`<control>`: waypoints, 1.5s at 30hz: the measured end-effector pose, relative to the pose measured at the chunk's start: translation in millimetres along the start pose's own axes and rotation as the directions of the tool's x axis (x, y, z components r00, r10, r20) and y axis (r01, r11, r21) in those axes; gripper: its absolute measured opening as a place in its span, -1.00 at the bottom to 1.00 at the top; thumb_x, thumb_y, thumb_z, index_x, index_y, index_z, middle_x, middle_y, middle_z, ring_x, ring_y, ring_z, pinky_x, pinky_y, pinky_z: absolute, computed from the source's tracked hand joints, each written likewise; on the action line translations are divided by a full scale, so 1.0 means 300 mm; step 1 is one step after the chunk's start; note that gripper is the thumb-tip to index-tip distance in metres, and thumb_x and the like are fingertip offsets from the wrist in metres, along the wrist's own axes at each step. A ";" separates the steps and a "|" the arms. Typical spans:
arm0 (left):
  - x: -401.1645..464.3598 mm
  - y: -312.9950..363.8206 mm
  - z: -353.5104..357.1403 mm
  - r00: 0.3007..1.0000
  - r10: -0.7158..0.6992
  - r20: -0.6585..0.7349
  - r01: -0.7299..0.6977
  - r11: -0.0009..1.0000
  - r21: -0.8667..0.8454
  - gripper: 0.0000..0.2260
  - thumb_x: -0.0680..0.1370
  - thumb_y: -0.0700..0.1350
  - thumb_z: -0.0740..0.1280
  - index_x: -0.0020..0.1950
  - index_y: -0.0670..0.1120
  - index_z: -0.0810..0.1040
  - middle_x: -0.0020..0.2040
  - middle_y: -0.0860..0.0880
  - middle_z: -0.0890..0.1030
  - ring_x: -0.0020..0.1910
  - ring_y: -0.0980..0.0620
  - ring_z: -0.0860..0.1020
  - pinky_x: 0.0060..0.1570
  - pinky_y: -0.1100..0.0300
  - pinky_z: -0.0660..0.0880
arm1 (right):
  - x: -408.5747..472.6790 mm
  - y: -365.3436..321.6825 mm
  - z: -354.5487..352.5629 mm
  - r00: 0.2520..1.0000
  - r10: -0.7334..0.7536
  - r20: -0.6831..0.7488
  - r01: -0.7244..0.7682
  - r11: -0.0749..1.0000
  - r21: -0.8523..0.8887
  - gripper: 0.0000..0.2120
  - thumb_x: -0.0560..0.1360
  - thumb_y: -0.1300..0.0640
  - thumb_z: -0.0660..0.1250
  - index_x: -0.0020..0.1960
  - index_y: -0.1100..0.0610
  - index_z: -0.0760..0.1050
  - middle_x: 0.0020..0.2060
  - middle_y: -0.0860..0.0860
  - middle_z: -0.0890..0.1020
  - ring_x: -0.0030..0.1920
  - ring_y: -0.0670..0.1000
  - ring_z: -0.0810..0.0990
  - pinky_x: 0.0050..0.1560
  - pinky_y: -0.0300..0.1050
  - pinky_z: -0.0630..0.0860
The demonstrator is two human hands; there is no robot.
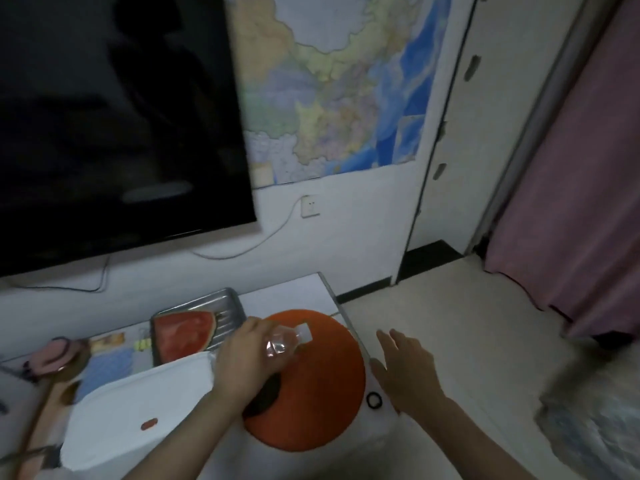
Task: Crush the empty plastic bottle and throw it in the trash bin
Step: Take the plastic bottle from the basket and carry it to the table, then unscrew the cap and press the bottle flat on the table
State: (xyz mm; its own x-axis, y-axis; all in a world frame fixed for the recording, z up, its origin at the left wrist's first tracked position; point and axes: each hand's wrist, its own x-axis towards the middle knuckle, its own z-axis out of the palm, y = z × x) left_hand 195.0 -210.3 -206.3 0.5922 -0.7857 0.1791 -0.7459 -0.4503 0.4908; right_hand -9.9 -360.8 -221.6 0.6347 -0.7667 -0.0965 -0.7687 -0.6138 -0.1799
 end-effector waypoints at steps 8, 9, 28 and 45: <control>0.225 0.071 0.099 0.968 -0.203 -0.148 0.206 0.978 0.006 -0.44 0.22 0.15 0.55 0.15 -0.01 0.56 -0.01 -0.02 0.58 -0.08 -0.08 0.59 -0.22 0.12 0.48 | 0.460 0.047 -0.011 0.926 -0.361 0.114 0.365 0.931 -0.023 -0.50 0.58 -0.10 0.05 0.47 0.02 0.08 0.44 0.02 0.28 0.36 0.05 0.32 0.31 -0.03 0.33; 0.255 0.098 0.113 0.961 -0.220 -0.165 0.223 0.975 0.003 -0.44 0.23 0.16 0.55 0.15 0.00 0.56 -0.01 -0.01 0.58 -0.09 -0.07 0.59 -0.23 0.13 0.47 | 0.513 0.058 -0.036 0.912 -0.396 0.110 0.398 0.918 0.004 -0.50 0.57 -0.10 0.08 0.46 0.01 0.11 0.43 0.02 0.31 0.34 0.05 0.34 0.29 -0.03 0.35; 0.439 0.304 0.122 0.853 -0.356 -0.381 0.323 0.934 -0.150 -0.40 0.21 0.25 0.51 0.18 0.07 0.53 0.04 0.17 0.55 0.01 0.23 0.50 -0.10 0.52 0.36 | 0.871 -0.024 -0.265 0.552 -0.833 -0.031 0.686 0.432 0.586 -0.59 0.53 -0.09 0.25 0.36 -0.17 0.28 0.23 -0.12 0.52 0.12 -0.25 0.50 0.09 -0.39 0.38; 0.435 0.385 0.021 0.864 -0.253 -0.436 0.230 0.968 -0.106 -0.34 0.17 0.29 0.50 0.23 0.18 0.48 0.05 0.38 0.48 0.06 0.35 0.47 0.02 0.37 0.42 | 0.814 -0.054 -0.380 0.650 -0.742 -0.165 0.486 0.239 0.841 -0.77 0.48 0.18 0.37 -0.14 -0.17 0.48 -0.31 0.01 0.61 -0.35 -0.20 0.59 -0.33 -0.38 0.49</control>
State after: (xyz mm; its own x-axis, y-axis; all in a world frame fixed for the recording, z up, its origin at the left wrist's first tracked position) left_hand 184.4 -367.6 -131.8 0.8329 -0.3800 0.4023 -0.5534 -0.5713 0.6061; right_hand 148.6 -559.5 -130.6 0.9698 -0.0736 0.2324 0.1914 -0.3607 -0.9128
